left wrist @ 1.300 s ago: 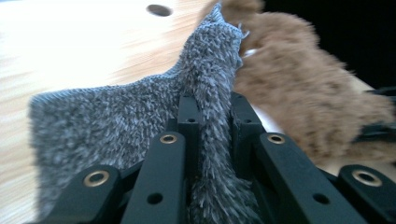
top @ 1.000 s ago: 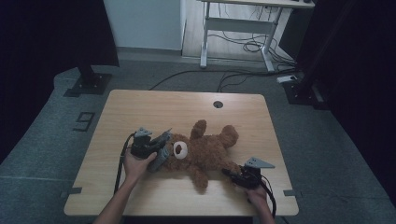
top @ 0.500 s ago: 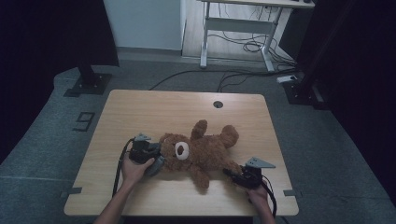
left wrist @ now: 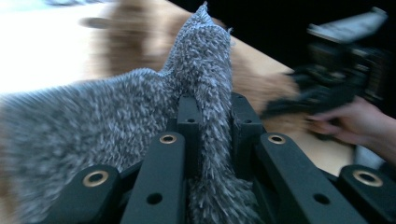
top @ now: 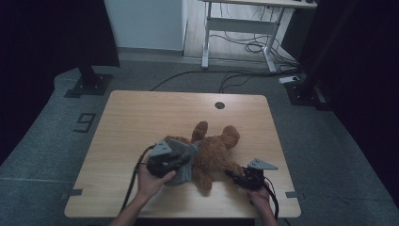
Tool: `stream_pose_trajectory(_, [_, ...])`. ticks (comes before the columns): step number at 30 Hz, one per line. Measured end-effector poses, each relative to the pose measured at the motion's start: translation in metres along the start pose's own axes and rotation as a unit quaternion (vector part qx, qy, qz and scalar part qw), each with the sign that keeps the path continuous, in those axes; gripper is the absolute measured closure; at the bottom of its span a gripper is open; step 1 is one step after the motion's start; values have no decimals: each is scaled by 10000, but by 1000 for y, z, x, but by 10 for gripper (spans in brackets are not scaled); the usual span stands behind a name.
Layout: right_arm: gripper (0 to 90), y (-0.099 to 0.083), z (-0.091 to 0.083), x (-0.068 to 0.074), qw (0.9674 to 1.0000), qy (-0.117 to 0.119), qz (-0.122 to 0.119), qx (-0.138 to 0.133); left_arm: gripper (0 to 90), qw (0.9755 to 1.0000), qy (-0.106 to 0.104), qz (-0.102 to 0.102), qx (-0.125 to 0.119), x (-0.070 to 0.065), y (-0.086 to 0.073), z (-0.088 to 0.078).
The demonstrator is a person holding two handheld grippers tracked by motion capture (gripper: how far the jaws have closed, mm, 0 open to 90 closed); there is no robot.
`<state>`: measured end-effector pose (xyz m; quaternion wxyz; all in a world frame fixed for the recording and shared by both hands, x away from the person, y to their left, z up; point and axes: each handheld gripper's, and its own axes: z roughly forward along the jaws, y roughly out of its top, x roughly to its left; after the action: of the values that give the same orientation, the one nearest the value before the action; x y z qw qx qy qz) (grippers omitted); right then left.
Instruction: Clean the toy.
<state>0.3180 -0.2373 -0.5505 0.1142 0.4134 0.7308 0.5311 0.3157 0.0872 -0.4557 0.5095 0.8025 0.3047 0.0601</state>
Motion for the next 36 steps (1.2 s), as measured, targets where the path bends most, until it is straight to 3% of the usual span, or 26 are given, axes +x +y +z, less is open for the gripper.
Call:
stream_pose_trajectory(5, [575,0,0,0,10000,14,-19,5,776,9984,-357,-6,428,-18,-3,51])
stream_pose_trajectory(8, [575,0,0,-1,10000,26,-24,21,775,9970,-390,-16,662,-21,-13,73])
stream_pose_trajectory(10, [575,0,0,-1,10000,21,-45,37,776,9967,-358,-52,733,-18,-20,78])
stream_pose_trajectory(12, [575,0,-1,-1,10000,28,-52,44,778,9970,-354,-133,672,-15,-25,75])
stream_pose_trajectory(17, [576,0,0,-1,10000,55,-28,14,779,9981,-131,-42,608,-11,-28,61])
stream_pose_trajectory(24, [576,0,0,-2,10000,80,-21,27,778,9980,0,-122,623,2,-38,41])
stream_pose_trajectory(36, [576,0,0,-2,9999,137,-14,32,774,9976,154,-363,574,33,-55,-10])
